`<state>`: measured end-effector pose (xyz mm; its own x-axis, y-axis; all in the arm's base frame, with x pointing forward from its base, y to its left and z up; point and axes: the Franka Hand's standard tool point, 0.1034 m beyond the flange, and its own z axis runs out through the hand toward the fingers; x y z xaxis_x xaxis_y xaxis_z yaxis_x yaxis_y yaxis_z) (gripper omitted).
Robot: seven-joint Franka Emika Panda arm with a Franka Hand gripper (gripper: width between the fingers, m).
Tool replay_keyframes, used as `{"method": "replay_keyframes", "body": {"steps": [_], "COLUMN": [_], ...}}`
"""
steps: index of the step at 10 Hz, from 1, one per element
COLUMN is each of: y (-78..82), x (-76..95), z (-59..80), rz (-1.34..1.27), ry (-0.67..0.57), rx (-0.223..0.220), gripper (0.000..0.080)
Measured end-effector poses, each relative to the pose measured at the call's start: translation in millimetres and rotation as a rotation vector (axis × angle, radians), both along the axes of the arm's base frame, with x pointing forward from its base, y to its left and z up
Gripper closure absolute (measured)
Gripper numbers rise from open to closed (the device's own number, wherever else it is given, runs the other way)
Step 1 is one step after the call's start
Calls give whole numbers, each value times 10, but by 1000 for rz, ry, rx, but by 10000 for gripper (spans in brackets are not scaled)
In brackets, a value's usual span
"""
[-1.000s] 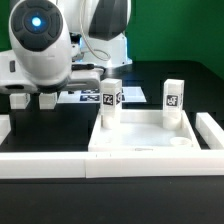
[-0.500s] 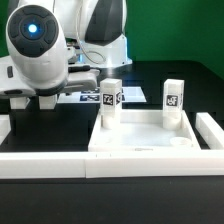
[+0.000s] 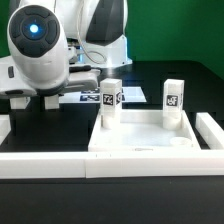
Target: Assemble square table
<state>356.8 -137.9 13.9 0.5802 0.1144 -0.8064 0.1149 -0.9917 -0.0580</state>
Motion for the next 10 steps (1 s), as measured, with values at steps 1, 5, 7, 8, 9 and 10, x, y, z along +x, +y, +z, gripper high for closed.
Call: {"method": "replay_keyframes", "body": {"steps": [1,5,7,8,9,10], "y": [2,7,3,-14,-64,-41], "x": [1,3,118,223,376,493], "z": [0,0,284,466,712,851], "rz": [0,2,21,21,27,35], "ry": [0,0,28,27,31,6], "rx": [0,0,38,44,62,59], "gripper": [512,512,511,511,511,511]}}
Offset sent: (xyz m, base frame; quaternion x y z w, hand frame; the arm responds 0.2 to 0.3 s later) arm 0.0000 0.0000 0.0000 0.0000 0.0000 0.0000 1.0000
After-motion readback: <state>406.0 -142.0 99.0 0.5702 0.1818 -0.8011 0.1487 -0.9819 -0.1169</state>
